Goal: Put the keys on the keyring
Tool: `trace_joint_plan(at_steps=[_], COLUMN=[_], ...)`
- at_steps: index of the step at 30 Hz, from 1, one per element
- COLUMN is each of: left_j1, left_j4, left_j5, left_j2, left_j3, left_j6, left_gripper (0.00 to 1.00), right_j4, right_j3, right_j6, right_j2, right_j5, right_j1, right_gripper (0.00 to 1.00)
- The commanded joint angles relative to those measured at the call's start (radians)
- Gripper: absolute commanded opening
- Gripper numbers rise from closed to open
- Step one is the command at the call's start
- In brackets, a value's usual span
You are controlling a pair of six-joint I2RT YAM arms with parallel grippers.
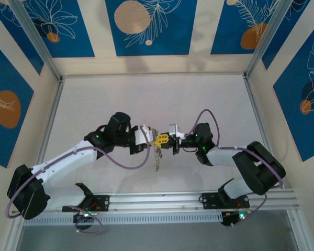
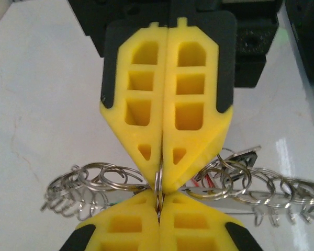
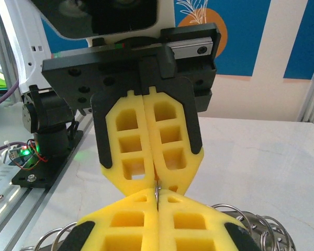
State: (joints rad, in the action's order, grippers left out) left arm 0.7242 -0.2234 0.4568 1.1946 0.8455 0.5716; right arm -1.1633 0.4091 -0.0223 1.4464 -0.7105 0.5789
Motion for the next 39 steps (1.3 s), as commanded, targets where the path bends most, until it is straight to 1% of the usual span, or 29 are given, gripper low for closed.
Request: trace_joint_plan(at_steps=[1,3,4,6,8,12,15,20,26,27,28,30,32,33,34,35,36,39], left_j1=[-0.017,-0.018,-0.017,-0.016,-0.01,0.021,0.047,0.081,0.098,0.099,0.099,0.098,0.098,0.098,0.097,0.095,0.091,0.066], left_j4=[0.006,-0.032,-0.071,-0.155,-0.241,-0.36,-0.405,-0.446,-0.454,-0.456,-0.459,-0.458,-0.445,-0.432,-0.421,-0.409,-0.388,-0.327], left_j5=[0.008,-0.015,-0.033,-0.082,-0.134,-0.223,-0.256,-0.27,-0.251,-0.247,-0.244,-0.242,-0.239,-0.234,-0.224,-0.216,-0.205,-0.16], left_j2=[-0.029,-0.029,-0.025,-0.007,0.019,0.053,0.07,0.102,0.126,0.129,0.133,0.134,0.126,0.117,0.105,0.093,0.082,0.05], left_j3=[0.001,0.02,0.042,0.092,0.141,0.204,0.238,0.281,0.298,0.301,0.303,0.303,0.297,0.288,0.277,0.265,0.247,0.19], left_j6=[0.0,0.008,0.018,0.031,0.053,0.118,0.148,0.166,0.169,0.171,0.172,0.172,0.164,0.159,0.154,0.145,0.13,0.089], left_gripper=[0.0,0.0,0.0,0.0,0.0,0.0,0.0,0.0,0.0,0.0,0.0,0.0,0.0,0.05,0.17,0.22,0.24,0.24], right_j4=[-0.007,0.093,0.154,0.263,0.335,0.355,0.375,0.361,0.327,0.32,0.313,0.313,0.309,0.3,0.283,0.26,0.226,0.13], right_j3=[0.002,0.014,0.023,0.039,0.051,0.057,0.072,0.083,0.088,0.087,0.087,0.087,0.084,0.078,0.069,0.06,0.047,0.015], right_j6=[-0.039,-0.089,-0.121,-0.178,-0.209,-0.211,-0.205,-0.192,-0.164,-0.16,-0.156,-0.157,-0.155,-0.153,-0.149,-0.144,-0.133,-0.097], right_j2=[-0.005,-0.021,-0.033,-0.051,-0.064,-0.062,-0.048,-0.028,-0.011,-0.009,-0.007,-0.008,-0.009,-0.01,-0.012,-0.013,-0.014,-0.012], right_j5=[-0.005,0.018,0.036,0.078,0.109,0.139,0.134,0.129,0.122,0.119,0.117,0.106,0.1,0.099,0.097,0.097,0.096,0.084], right_j1=[0.02,0.03,0.038,0.053,0.061,0.061,0.062,0.072,0.078,0.078,0.078,0.078,0.076,0.076,0.074,0.072,0.068,0.056], right_gripper=[0.0,0.0,0.03,0.14,0.16,0.18,0.18,0.18,0.2,0.19,0.16,0.0,0.0,0.0,0.0,0.0,0.0,0.0])
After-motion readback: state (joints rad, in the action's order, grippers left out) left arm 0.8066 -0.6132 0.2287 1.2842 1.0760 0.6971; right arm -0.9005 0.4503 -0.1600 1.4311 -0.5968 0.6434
